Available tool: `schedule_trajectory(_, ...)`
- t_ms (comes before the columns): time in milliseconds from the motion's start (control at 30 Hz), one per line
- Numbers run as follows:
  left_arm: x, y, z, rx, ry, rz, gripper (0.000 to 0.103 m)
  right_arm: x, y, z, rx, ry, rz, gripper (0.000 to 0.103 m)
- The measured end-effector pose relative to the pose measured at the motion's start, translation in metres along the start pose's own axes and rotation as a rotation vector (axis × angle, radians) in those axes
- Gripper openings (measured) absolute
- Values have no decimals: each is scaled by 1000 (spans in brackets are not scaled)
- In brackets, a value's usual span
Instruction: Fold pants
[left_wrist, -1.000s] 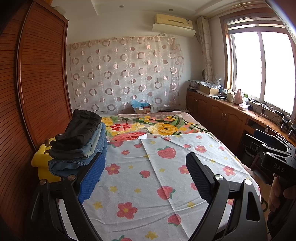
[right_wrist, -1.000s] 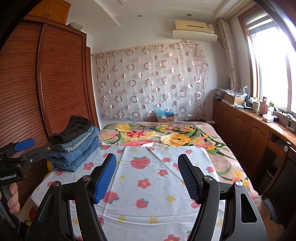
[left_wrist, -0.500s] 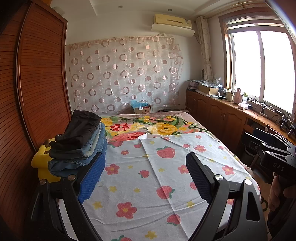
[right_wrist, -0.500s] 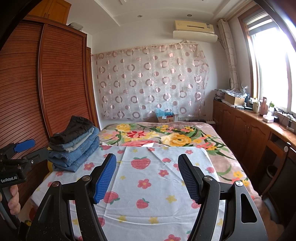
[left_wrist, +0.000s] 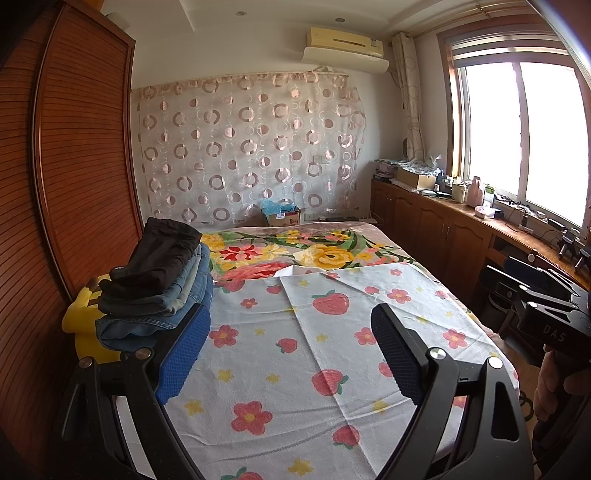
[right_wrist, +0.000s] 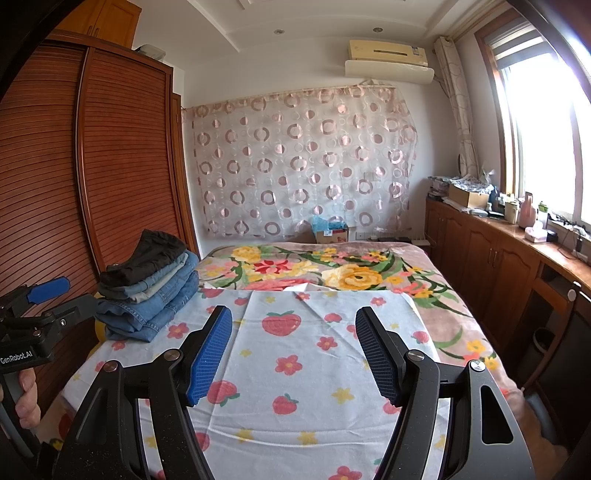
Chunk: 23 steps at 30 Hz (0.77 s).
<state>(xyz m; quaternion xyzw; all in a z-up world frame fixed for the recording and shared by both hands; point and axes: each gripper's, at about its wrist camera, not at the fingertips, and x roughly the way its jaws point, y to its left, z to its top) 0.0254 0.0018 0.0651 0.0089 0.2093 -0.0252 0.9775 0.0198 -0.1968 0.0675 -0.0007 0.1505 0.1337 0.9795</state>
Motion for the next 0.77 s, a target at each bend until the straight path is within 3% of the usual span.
schedule_trajectory(767,0,-1,0,0,0,0,89,-2,1,0,3,2,-2,72)
